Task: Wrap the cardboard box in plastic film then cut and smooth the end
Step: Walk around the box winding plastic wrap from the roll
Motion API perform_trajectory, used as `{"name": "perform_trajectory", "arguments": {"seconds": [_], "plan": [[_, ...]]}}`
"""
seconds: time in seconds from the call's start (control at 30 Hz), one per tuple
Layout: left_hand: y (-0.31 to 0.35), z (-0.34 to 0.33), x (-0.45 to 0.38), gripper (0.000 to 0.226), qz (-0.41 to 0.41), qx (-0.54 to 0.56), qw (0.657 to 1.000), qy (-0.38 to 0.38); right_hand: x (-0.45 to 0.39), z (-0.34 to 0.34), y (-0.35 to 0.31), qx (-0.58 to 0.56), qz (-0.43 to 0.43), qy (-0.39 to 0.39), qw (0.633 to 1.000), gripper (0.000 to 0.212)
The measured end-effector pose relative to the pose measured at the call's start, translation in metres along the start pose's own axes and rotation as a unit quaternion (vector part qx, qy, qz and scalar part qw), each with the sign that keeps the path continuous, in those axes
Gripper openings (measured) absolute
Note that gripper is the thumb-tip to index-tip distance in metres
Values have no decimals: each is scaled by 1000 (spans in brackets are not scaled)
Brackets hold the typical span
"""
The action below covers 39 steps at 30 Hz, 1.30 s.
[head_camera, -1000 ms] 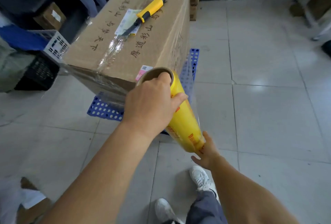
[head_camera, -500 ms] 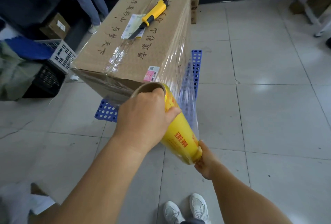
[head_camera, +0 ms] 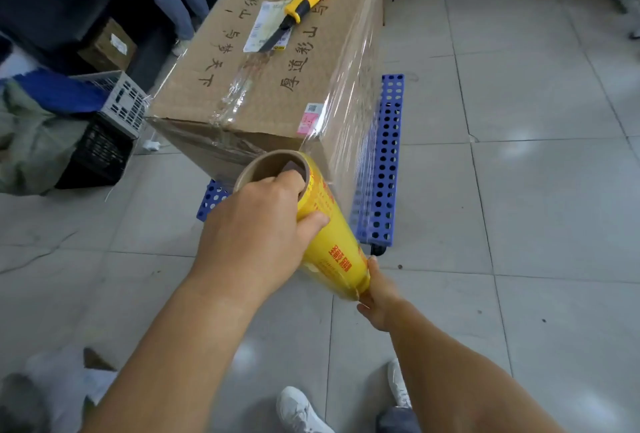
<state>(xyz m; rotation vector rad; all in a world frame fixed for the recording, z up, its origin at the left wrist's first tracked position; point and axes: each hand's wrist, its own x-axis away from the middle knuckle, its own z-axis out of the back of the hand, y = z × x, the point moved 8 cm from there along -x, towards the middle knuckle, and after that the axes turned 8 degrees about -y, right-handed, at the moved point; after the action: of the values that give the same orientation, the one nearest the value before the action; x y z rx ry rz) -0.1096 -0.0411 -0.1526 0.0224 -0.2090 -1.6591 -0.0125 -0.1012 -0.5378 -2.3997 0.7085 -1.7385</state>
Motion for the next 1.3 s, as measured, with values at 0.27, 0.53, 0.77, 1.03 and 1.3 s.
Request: {"name": "perform_trajectory", "arguments": {"seconds": [0.27, 0.53, 0.77, 1.03, 1.3], "plan": [[-57, 2, -3, 32, -70, 0, 997, -28, -25, -48, 15, -41, 35, 18, 998, 62], [-106, -4, -17, 29, -186, -36, 980, -68, -30, -70, 22, -131, 98, 74, 984, 64], [-122, -2, -32, 29, -246, -32, 966, -79, -60, -62, 32, -177, 140, 97, 969, 84], [-137, -1, -45, 42, -287, -79, 953, -62, -57, -108, 47, -199, 124, 131, 963, 62], [-163, 3, -68, 33, -339, -40, 934, -106, -79, -163, 61, -287, 123, 131, 941, 75]]}}
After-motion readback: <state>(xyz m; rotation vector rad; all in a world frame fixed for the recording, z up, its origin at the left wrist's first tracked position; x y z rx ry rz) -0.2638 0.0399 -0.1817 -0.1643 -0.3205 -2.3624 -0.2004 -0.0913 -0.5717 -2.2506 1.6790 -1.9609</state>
